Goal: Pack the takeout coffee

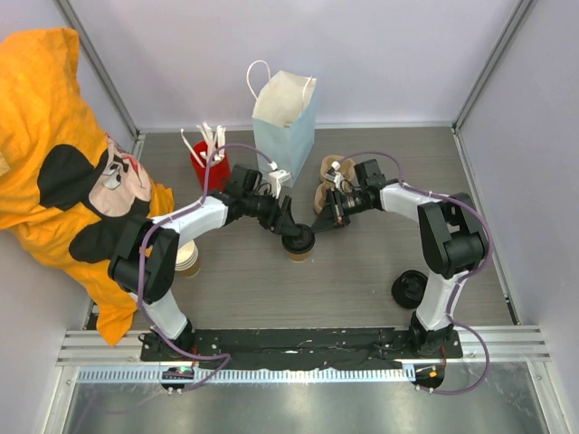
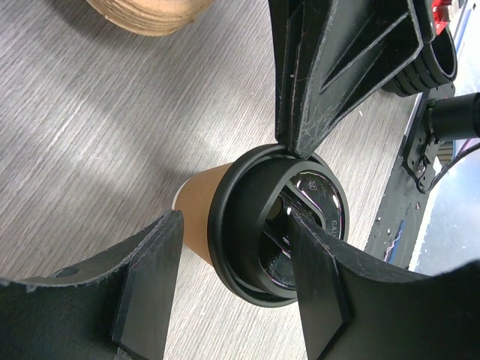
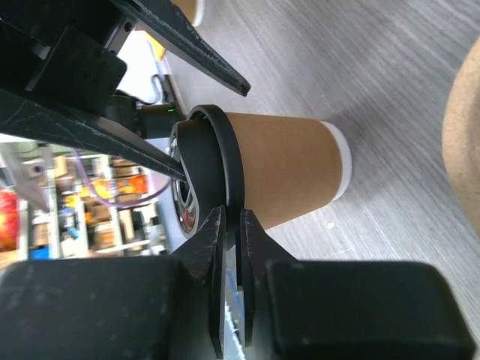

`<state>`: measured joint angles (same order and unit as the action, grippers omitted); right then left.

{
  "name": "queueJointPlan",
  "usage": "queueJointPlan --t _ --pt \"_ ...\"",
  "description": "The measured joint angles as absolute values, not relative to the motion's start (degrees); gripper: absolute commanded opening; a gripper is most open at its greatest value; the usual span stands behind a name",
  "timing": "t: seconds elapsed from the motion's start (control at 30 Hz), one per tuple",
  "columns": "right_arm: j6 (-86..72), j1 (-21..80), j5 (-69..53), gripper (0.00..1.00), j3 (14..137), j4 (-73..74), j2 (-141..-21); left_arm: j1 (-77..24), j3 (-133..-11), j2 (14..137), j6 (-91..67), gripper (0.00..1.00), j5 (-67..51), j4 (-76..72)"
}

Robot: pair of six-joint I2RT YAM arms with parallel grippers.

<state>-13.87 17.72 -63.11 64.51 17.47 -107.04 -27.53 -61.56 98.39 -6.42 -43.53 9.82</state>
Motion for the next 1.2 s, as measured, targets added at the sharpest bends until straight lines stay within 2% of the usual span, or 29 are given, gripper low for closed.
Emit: queueJointPlan --t 0.23,0.33,0.47,0.6,0.9,1.2 --pt "-10.2 20.2 -55.7 0.12 65.1 19.6 -104.5 -27.6 -61.5 98.3 -5.2 0.61 -43.1 10.8" --pt "-9.0 20.9 -53.5 0.17 65.5 20.3 -103.7 -27.7 -61.2 98.1 -5.2 0.61 -43.0 10.7" --pt "-7.3 21.4 -51.4 0.29 66.7 22.4 -103.4 -27.7 -60.8 97.7 -5.2 0.61 -42.5 10.5" --pt "-6.1 20.9 -50.2 0.36 67.6 24.4 -103.4 -27.8 -60.8 97.6 -5.2 0.61 -42.3 10.5" --pt "-5.3 14.3 -56.9 0.4 66.7 26.5 -102.5 -27.8 -60.7 97.5 -5.3 0.62 -42.0 10.5" --pt "-13.1 15.5 -62.4 0.45 53.6 14.9 -97.8 -27.8 -60.8 97.5 -5.9 0.63 -41.7 10.5"
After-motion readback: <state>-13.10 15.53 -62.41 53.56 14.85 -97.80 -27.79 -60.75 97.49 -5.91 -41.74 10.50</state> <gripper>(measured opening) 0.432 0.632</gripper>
